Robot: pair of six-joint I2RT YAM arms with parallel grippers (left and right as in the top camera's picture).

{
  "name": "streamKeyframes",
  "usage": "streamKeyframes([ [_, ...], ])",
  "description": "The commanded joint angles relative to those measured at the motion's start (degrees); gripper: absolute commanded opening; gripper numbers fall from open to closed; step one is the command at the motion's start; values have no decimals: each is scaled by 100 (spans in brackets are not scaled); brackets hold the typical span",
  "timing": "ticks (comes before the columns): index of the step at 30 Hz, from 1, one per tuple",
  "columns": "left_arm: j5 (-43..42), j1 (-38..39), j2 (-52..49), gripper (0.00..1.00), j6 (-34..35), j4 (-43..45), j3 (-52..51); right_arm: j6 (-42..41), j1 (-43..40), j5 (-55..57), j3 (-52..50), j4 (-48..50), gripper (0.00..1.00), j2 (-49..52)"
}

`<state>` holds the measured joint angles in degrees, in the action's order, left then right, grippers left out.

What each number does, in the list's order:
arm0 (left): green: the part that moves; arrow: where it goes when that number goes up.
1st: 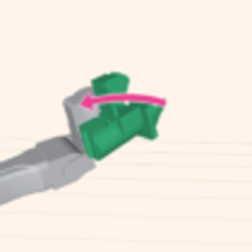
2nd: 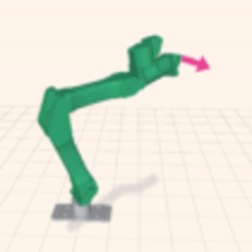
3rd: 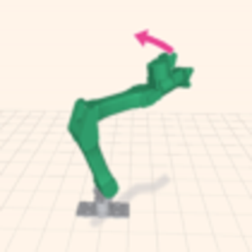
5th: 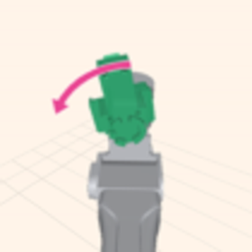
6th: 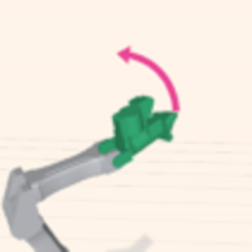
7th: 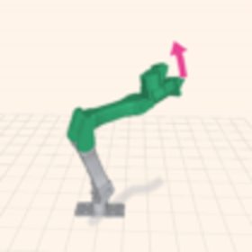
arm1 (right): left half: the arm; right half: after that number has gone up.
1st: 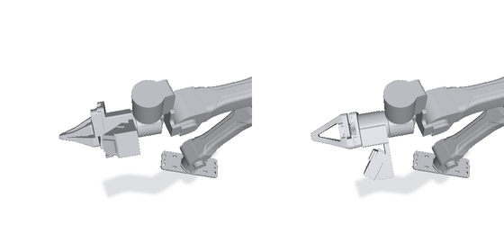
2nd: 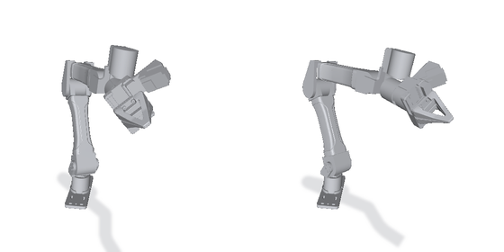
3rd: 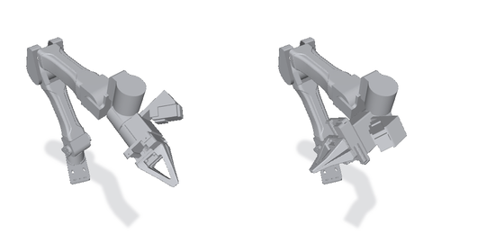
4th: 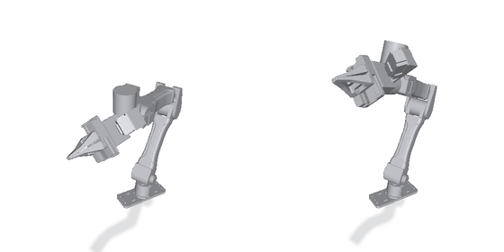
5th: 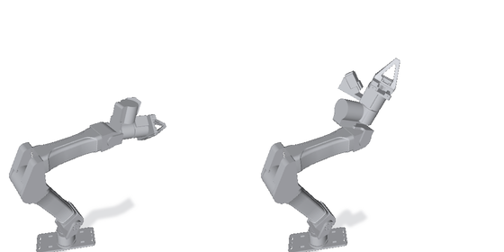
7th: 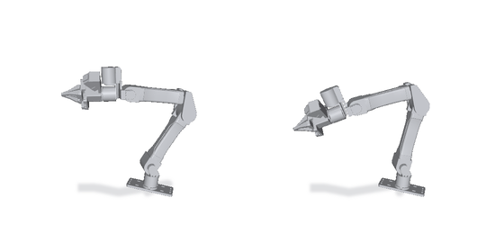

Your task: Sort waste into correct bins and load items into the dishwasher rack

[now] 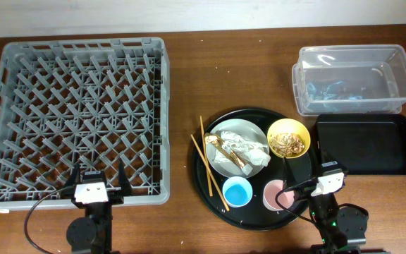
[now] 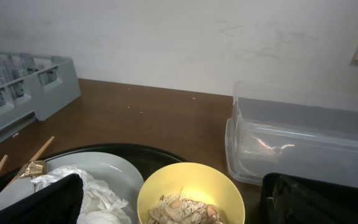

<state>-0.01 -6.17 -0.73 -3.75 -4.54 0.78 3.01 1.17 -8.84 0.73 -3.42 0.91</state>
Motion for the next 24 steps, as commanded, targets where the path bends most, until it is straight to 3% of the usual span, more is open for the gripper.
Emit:
streamKeyframes([
  [1, 20, 4, 44, 99, -109, -26, -26, -44, 33, 50, -42, -22, 98, -55],
  [24, 20, 4, 39, 99, -109, -24, -26, -20, 33, 168, -42, -9, 98, -55],
])
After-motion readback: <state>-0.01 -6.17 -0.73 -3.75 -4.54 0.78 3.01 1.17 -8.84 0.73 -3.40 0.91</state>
